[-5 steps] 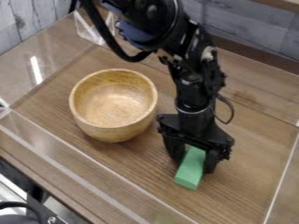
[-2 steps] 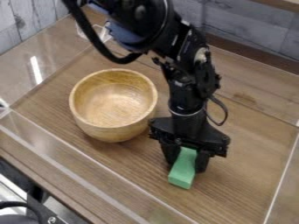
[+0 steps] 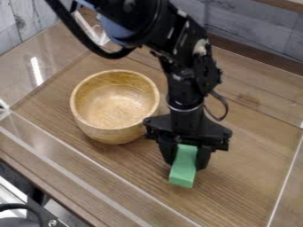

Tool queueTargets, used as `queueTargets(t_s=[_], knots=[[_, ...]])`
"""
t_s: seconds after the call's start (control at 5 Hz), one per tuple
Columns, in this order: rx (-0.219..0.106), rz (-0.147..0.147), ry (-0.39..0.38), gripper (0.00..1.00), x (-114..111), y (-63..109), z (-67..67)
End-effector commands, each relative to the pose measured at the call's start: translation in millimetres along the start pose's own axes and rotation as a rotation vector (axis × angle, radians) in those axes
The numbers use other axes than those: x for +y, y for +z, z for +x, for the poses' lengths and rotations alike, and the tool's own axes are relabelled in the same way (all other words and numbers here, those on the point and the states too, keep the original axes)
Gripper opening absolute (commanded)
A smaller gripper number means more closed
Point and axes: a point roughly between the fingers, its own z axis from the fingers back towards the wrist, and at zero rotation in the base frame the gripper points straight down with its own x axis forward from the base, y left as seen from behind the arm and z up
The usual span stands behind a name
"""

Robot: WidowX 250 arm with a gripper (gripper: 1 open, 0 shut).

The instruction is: Put green object into wooden bowl

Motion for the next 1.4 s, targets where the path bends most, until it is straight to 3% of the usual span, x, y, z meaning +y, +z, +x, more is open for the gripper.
queueTargets(t_s=[0.0,0.2,0.4,0.8,1.0,1.2], knots=[[-0.064,-0.029,0.037,0.00,-3,29.1,19.1],[-0.072,-0.043,-0.001,0.00,14,54.6,34.4],[-0.082,-0.042,-0.026,0.00,46,71.1,50.8],[-0.088,0.002,0.006,0.00,99,71.1,55.1],[-0.090,0.023,0.027,0.00,109,68.8,52.9],[-0.085,0.030,-0.015,0.00,109,70.2,48.7]])
